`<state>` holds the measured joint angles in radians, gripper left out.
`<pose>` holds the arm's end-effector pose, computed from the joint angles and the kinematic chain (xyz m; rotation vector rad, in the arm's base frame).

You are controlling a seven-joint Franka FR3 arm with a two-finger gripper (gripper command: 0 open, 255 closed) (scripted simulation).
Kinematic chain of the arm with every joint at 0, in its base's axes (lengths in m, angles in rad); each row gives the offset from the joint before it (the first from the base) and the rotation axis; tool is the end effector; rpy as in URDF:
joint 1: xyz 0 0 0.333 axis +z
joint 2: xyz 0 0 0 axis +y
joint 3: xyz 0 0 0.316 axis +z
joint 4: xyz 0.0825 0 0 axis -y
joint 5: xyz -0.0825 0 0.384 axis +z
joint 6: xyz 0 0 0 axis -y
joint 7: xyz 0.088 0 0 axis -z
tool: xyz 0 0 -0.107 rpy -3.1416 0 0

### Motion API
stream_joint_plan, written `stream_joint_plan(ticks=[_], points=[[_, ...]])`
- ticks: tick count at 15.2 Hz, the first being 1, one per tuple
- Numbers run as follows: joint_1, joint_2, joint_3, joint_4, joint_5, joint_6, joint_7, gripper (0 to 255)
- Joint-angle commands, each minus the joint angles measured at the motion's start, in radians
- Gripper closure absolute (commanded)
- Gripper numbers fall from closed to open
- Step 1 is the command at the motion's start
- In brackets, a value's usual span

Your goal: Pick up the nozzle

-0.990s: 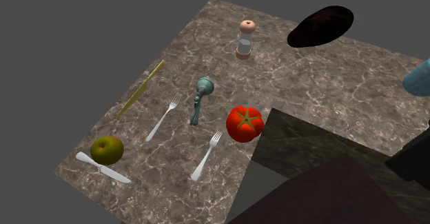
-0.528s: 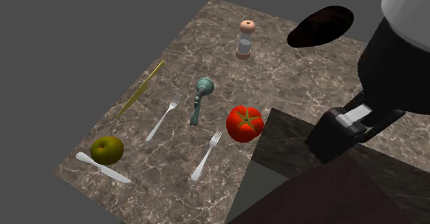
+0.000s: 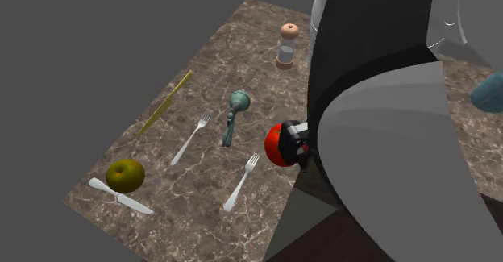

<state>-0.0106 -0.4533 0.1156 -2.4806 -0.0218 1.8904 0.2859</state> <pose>0.3876 0.0401 0.4389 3.0267 -0.2849 -0.1887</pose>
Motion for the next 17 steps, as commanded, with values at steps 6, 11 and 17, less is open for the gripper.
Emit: stream_joint_plan(ticks=[6,11,17], points=[[-0.017,0.262,0.038,0.072,-0.001,0.216,0.145,0],[-0.024,0.458,0.048,0.165,-0.026,0.335,0.249,0],[-0.017,0.692,0.036,0.32,-0.065,0.435,0.363,0]])
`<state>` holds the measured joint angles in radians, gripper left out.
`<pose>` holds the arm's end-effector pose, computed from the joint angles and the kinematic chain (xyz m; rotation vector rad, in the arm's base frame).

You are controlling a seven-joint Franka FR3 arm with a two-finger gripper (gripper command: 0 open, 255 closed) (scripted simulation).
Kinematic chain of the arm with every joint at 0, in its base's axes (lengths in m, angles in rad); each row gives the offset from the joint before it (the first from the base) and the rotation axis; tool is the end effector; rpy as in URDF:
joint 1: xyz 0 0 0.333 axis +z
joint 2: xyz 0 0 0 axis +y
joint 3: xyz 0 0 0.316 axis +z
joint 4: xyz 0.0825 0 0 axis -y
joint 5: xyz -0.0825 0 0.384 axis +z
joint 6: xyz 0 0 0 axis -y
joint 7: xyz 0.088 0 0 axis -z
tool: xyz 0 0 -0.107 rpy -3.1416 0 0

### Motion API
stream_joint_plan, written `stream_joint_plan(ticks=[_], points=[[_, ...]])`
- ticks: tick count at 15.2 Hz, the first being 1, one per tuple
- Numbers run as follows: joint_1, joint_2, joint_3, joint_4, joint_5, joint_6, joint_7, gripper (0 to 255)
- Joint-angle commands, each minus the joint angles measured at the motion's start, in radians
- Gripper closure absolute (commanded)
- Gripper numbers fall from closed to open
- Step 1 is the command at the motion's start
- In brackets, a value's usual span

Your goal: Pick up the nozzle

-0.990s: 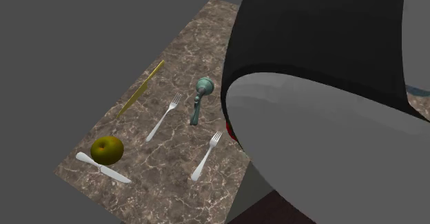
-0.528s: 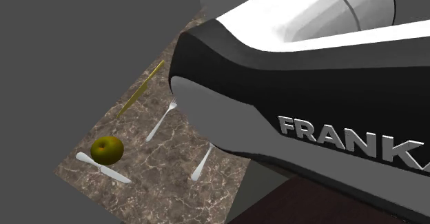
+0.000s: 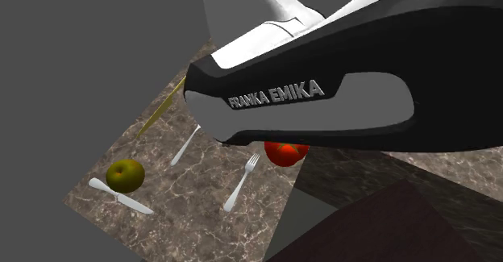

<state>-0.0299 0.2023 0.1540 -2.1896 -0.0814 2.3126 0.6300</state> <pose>0.5418 0.0657 0.2888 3.0091 -0.6895 -0.0939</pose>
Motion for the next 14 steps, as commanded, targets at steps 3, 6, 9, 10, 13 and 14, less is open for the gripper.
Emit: stream_joint_plan(ticks=[3,6,9,10,13,14], points=[[0.011,0.151,-0.017,0.123,-0.019,0.045,0.068,0],[0.021,0.266,-0.033,0.228,-0.026,0.066,0.11,0],[0.031,0.38,-0.049,0.346,-0.027,0.076,0.145,0],[0.033,0.419,-0.055,0.389,-0.026,0.076,0.156,0],[0.04,0.528,-0.068,0.516,-0.02,0.071,0.183,0],[0.04,0.538,-0.069,0.519,-0.021,0.079,0.184,0]])
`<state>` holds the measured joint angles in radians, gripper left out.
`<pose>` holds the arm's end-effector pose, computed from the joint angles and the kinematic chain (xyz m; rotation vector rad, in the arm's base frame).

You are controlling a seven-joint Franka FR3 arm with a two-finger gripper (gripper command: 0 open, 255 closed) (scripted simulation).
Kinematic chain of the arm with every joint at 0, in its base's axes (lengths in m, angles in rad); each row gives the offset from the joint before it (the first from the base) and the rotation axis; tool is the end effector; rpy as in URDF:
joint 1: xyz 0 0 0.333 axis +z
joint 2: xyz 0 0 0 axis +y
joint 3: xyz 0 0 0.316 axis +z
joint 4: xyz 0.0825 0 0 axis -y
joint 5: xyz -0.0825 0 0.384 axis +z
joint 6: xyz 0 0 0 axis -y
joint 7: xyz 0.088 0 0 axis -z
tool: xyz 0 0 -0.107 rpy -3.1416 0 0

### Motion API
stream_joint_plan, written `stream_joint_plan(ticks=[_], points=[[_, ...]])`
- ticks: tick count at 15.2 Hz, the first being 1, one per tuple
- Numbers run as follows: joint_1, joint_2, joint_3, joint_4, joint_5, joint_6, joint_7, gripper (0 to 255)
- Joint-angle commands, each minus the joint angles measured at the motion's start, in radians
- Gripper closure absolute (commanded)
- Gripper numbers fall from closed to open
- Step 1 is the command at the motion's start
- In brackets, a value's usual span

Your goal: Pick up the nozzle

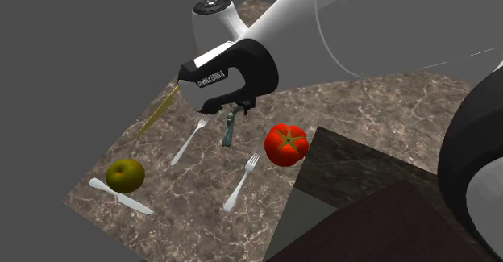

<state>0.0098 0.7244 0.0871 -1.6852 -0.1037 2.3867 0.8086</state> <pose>0.6726 0.0587 0.1770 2.9553 -1.0068 -0.0181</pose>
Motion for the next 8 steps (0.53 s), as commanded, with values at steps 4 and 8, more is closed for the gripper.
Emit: stream_joint_plan(ticks=[4,8], points=[[0.003,0.058,-0.006,0.025,-0.003,0.035,0.007,0],[0.005,0.085,-0.008,0.034,-0.005,0.054,0.009,0]])
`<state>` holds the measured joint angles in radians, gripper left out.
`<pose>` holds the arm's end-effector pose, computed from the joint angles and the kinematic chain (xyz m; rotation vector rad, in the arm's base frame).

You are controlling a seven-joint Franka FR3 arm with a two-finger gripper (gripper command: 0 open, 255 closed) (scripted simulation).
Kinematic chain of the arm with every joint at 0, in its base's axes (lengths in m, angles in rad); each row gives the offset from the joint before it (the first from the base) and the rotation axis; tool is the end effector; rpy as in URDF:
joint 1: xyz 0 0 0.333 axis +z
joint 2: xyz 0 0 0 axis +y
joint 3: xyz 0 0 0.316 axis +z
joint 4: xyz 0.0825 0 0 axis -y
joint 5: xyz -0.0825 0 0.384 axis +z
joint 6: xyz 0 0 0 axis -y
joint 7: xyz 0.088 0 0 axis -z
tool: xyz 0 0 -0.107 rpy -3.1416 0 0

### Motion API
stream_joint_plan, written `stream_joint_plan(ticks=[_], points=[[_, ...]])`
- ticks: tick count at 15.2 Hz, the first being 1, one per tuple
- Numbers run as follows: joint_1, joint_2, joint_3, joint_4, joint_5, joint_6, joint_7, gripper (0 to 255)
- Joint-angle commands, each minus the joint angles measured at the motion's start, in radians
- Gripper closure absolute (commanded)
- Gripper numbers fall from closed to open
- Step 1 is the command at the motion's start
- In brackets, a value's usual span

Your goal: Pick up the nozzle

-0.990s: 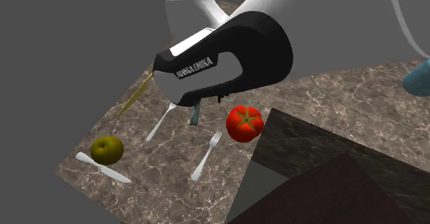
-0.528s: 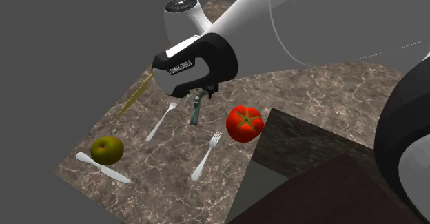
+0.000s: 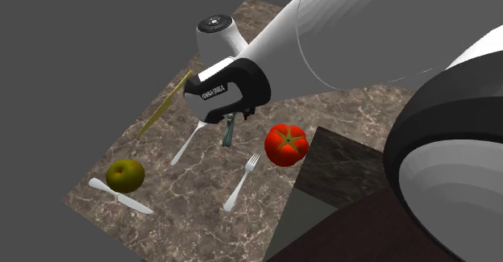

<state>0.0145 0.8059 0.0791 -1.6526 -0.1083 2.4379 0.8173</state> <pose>0.6752 0.0578 0.1391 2.9526 -1.0183 -0.0152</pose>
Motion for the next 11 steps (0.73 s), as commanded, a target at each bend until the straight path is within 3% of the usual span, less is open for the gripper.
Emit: stream_joint_plan(ticks=[1,11], points=[[0.0,0.005,-0.001,0.001,0.0,0.004,0.0,255],[0.0,-0.007,0.001,-0.002,0.001,-0.005,0.0,255]])
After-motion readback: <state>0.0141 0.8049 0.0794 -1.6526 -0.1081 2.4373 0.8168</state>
